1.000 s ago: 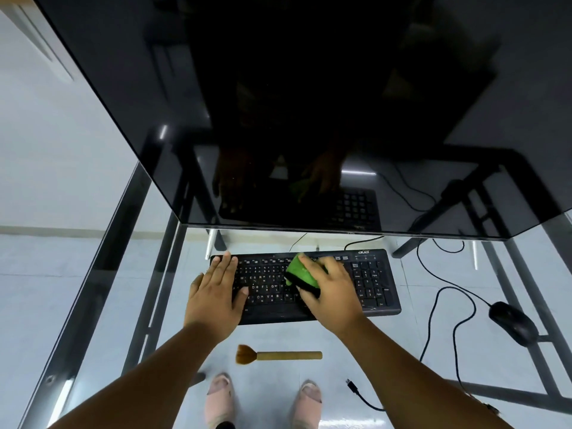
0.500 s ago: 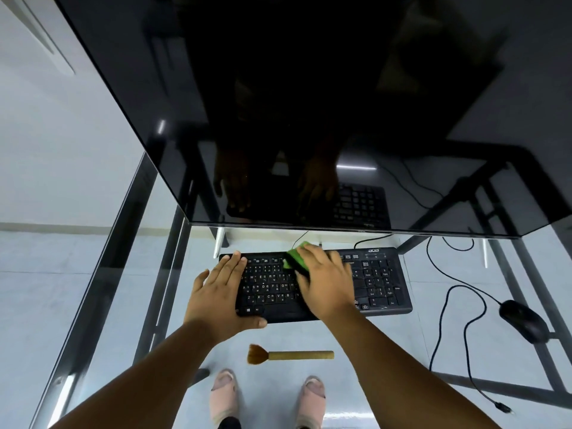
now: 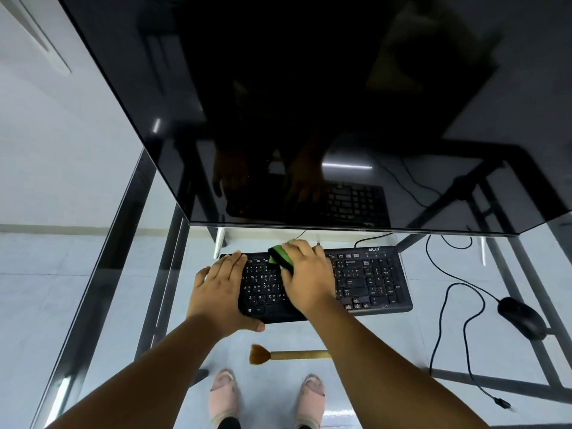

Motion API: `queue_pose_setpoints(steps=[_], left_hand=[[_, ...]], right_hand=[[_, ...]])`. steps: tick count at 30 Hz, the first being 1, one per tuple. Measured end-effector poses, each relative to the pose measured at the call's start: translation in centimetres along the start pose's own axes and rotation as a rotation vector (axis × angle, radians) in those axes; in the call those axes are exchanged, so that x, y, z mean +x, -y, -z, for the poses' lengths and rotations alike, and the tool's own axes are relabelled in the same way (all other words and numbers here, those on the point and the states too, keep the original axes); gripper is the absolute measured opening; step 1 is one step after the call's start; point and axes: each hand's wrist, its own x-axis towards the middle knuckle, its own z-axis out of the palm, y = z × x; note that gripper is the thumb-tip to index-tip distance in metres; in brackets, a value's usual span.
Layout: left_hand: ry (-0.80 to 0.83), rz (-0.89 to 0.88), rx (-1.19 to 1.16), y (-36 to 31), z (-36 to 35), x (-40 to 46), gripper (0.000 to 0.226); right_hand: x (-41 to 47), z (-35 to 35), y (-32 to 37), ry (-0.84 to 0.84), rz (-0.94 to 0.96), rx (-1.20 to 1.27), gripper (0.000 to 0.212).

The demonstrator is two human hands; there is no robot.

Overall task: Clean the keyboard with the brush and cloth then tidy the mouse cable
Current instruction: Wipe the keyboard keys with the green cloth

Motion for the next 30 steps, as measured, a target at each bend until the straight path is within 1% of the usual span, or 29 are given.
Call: queue_pose_setpoints(steps=[3,9,12,14,16,18,20,22,24,26,28,30], left_hand=[[0.002,0.002,0.005,0.0,0.1,0.0,0.138],[0.022,0.029,0.046,-0.5,0.2,0.0,0.138],[0.034,0.051,0.064,-0.9,0.4,0.0,0.138],[0.045,0.060,0.074,-1.1,0.5,0.0,0.137],[0.054,0.072,0.082,-1.2,0.7,0.0,0.138],[0.070,0.081,0.096,-1.4,0.8,0.0,0.138],[0.082,0.095,0.117,-1.8,0.9,0.0,0.138],[0.101,0.121,0.126,-2.1,1.1,0.0,0.140],[0.133,0.154,0.132,-2.9,1.2,0.1,0.141],[0.136,0.193,0.104,-4.0,1.1,0.1,0.141],[0.103,0.196,0.049,-5.4,0.7,0.1,0.139],[0.081,0.117,0.037,-7.1,0.1,0.3,0.137]], right_hand=[[0.0,0.3,-1.4,-0.009,-0.025,-0.041,0.044],[-1.1,2.7,-7.8,-0.127,-0.316,-0.100,0.045],[-0.5,3.0,-7.9,-0.166,-0.410,-0.072,0.041],[-0.2,2.6,-6.8,-0.152,-0.371,-0.051,0.040],[-0.3,2.0,-6.1,-0.120,-0.257,-0.050,0.043],[-0.7,2.2,-6.7,-0.092,-0.157,-0.051,0.046],[-1.0,3.0,-8.4,-0.070,-0.116,-0.086,0.046],[-1.3,3.7,-10.5,-0.091,-0.195,-0.117,0.046],[-1.6,4.6,-12.8,-0.155,-0.337,-0.093,0.043],[-1.7,5.0,-14.1,-0.207,-0.428,-0.054,0.039],[-1.5,4.9,-14.1,-0.226,-0.459,0.006,0.039],[-1.4,4.4,-13.5,-0.216,-0.373,0.052,0.043]])
